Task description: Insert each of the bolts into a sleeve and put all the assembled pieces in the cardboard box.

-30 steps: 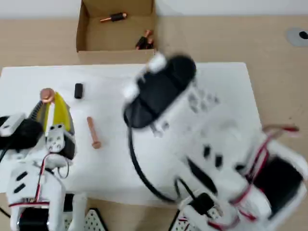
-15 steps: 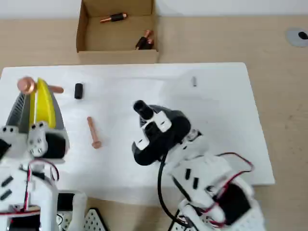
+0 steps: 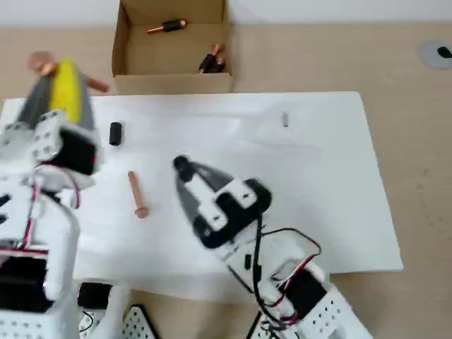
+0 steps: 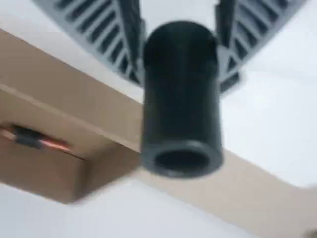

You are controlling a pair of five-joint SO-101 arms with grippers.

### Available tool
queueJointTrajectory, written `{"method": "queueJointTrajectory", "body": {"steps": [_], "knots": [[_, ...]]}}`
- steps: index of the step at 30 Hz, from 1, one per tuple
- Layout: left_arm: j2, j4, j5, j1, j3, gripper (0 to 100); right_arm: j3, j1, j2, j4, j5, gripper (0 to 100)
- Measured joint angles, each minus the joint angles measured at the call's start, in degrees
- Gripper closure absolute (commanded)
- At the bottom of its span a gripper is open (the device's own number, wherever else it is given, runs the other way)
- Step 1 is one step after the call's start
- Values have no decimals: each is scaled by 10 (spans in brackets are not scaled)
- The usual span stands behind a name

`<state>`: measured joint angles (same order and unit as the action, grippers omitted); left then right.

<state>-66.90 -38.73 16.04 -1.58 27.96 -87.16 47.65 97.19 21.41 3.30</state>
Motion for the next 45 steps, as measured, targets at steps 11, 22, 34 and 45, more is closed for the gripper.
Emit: {"method": "queueJointTrajectory", "body": {"steps": [11, 22, 34, 45], "knots": [[-19, -110, -142, -196, -6, 995, -8, 95, 4, -32, 0, 988], [-19, -176, -214, -200, -32, 995, -8, 131, 4, -32, -31, 988], [6, -196, -215, -200, -39, 995, -11, 131, 4, -86, -33, 989], [19, -216, -215, -193, -38, 995, -35, 125, 4, -87, -33, 989]]}}
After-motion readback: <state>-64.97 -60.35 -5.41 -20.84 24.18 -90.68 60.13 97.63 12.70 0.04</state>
